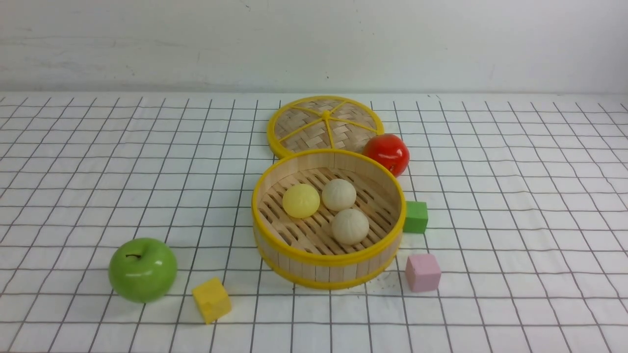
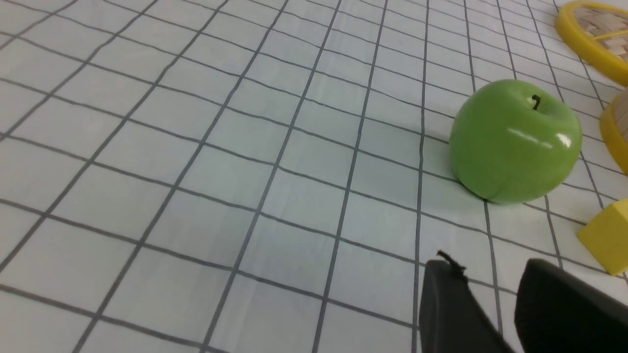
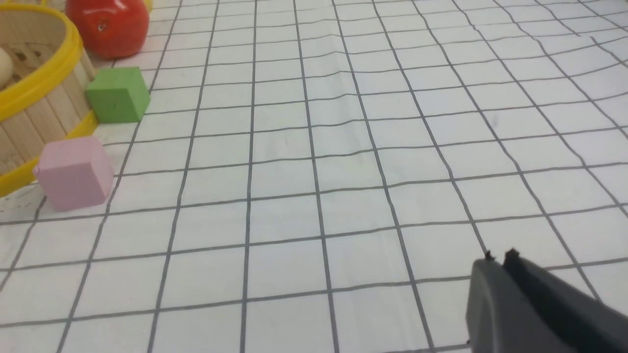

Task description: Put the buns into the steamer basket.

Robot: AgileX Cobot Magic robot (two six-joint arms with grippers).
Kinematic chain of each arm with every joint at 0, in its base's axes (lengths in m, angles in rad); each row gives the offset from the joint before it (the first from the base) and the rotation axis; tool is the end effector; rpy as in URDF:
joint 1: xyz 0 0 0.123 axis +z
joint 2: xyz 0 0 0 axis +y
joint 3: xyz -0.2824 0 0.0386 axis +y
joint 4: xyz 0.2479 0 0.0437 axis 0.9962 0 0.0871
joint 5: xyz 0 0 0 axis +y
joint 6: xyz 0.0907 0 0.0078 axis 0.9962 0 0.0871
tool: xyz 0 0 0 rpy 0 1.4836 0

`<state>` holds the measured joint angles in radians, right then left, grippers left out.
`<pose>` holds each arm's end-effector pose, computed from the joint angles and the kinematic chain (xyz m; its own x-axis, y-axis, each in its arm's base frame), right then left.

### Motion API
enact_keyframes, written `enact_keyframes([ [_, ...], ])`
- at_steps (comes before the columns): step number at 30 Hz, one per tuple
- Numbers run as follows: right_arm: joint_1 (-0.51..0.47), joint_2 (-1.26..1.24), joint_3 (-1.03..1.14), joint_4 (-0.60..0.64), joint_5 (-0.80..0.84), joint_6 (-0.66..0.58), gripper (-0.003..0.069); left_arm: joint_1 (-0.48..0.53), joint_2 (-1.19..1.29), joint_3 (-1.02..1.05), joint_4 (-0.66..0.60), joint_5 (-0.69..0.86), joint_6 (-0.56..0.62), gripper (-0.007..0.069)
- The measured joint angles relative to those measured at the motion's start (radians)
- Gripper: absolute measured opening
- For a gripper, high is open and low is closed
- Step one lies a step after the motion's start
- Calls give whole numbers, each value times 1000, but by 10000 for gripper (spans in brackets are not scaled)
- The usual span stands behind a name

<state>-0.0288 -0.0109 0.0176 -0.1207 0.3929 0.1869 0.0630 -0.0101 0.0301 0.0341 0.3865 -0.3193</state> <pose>0.0518 -0.0057 0.1727 -0.2984 0.0838 -0.9507 0.0954 0.9938 0.0576 0.0522 0.0045 0.1688 -0.2789 -0.3019 -0.9116 -0.1609 0.9506 -0.2656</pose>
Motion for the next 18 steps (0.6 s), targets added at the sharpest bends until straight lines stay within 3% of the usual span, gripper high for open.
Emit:
enact_keyframes([
  [13,0,0,0,-1,0,1,38,-3,0,0,0,0,0,222],
  [18,0,0,0,-1,0,1,45,-68,0,0,0,0,0,228],
])
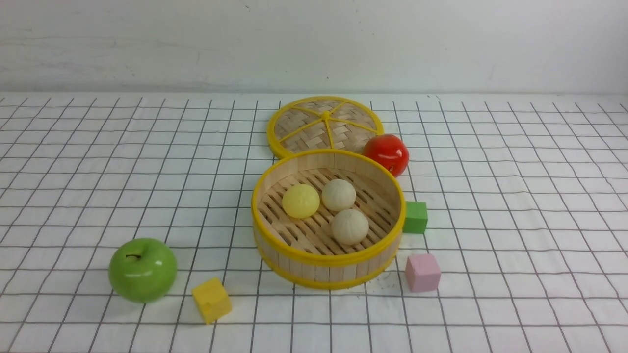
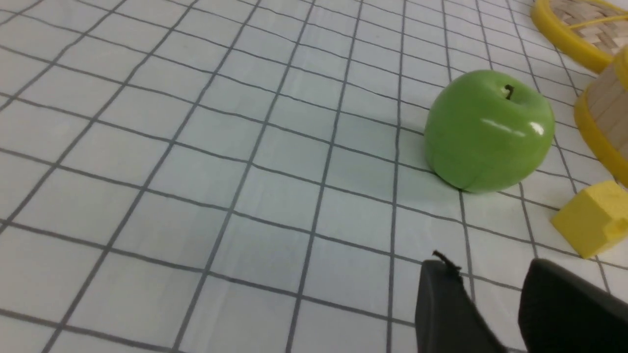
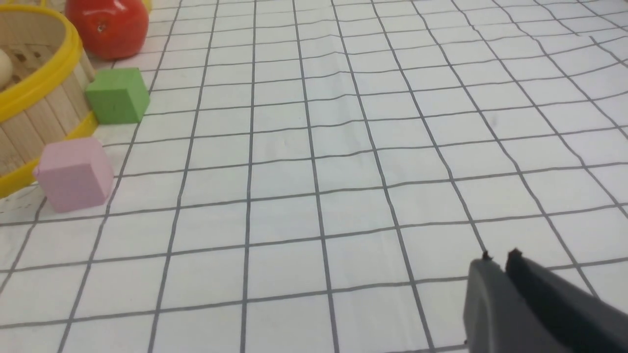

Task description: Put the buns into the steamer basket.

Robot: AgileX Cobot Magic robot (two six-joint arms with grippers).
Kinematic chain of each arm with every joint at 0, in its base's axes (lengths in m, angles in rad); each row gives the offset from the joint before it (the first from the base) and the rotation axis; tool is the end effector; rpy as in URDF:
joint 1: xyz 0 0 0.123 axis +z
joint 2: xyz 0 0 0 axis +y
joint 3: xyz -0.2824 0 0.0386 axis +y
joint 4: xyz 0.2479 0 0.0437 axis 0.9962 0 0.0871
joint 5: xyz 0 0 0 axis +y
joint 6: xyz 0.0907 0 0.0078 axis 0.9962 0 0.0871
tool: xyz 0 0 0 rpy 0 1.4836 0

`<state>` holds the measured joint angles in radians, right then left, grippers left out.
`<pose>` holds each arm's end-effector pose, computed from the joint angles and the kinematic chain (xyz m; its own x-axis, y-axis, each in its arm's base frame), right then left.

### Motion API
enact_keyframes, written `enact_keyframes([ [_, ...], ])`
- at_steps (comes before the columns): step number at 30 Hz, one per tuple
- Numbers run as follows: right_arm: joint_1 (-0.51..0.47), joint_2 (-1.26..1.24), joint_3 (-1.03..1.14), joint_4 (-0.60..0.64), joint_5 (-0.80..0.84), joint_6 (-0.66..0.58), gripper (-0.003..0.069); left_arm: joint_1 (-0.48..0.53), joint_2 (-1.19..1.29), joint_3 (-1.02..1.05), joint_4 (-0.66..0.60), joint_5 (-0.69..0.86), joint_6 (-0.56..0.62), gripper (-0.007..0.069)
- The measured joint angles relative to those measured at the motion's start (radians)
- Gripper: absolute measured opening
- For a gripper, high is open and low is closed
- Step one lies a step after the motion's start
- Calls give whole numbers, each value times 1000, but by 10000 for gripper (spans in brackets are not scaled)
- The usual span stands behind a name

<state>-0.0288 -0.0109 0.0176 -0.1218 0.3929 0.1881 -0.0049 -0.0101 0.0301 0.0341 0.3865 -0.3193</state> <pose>0.0518 -0.0057 0.1727 -0.2983 0.0840 -0.9508 0.0958 0.9937 0.0577 0.0523 0.0009 0.1688 -0.2987 -0.2823 -0.9116 -0.0960 0.9593 -0.2656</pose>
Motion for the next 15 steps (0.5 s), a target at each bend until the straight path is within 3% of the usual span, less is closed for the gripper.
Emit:
enact_keyframes([
  [8,0,0,0,0,0,0,55,-130,0,0,0,0,0,236],
  [15,0,0,0,0,0,0,65,-134,0,0,0,0,0,237],
])
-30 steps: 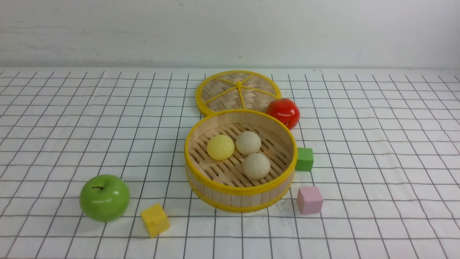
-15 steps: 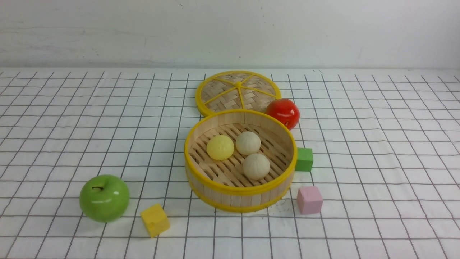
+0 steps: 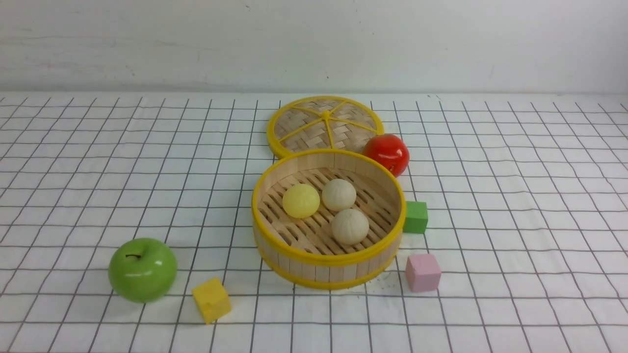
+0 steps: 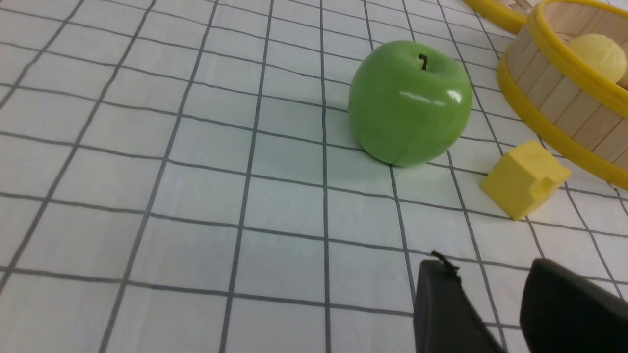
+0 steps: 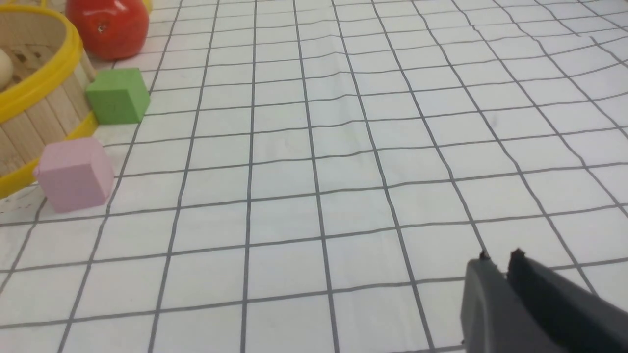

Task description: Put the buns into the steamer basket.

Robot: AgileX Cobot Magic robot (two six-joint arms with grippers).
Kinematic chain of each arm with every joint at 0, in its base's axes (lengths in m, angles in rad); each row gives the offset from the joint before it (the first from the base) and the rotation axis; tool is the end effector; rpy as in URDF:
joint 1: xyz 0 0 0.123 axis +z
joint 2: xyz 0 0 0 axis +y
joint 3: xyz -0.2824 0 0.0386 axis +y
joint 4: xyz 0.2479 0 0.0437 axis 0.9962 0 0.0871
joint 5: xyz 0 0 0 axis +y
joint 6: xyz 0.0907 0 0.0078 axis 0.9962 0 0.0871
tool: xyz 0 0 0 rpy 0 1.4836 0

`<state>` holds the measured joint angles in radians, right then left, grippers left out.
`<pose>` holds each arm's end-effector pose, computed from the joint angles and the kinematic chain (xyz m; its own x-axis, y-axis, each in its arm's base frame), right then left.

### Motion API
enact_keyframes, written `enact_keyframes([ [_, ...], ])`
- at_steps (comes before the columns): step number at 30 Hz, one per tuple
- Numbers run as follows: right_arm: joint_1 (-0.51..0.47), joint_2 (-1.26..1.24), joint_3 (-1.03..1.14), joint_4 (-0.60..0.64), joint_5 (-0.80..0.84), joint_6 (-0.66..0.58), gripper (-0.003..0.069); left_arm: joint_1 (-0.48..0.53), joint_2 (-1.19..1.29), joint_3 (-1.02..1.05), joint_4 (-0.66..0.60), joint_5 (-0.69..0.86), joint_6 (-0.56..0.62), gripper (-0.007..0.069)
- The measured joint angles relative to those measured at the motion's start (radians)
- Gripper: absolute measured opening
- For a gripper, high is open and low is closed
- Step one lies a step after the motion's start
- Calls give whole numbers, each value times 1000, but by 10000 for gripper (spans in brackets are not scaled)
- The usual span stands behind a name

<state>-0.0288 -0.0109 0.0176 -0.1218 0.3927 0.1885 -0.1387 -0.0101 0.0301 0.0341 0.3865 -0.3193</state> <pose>0.0518 -0.0057 0.1727 -0.2981 0.0844 -0.9508 0.0959 0.9937 0.0581 0.0520 -0.0061 0.1688 -0.3337 -0.2399 -0.9116 0.0328 0.9635 -0.2656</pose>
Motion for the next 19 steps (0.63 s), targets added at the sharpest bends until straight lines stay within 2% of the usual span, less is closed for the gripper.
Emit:
enact_keyframes([
  [19,0,0,0,0,0,-7,94,0,0,0,0,0,0,237],
])
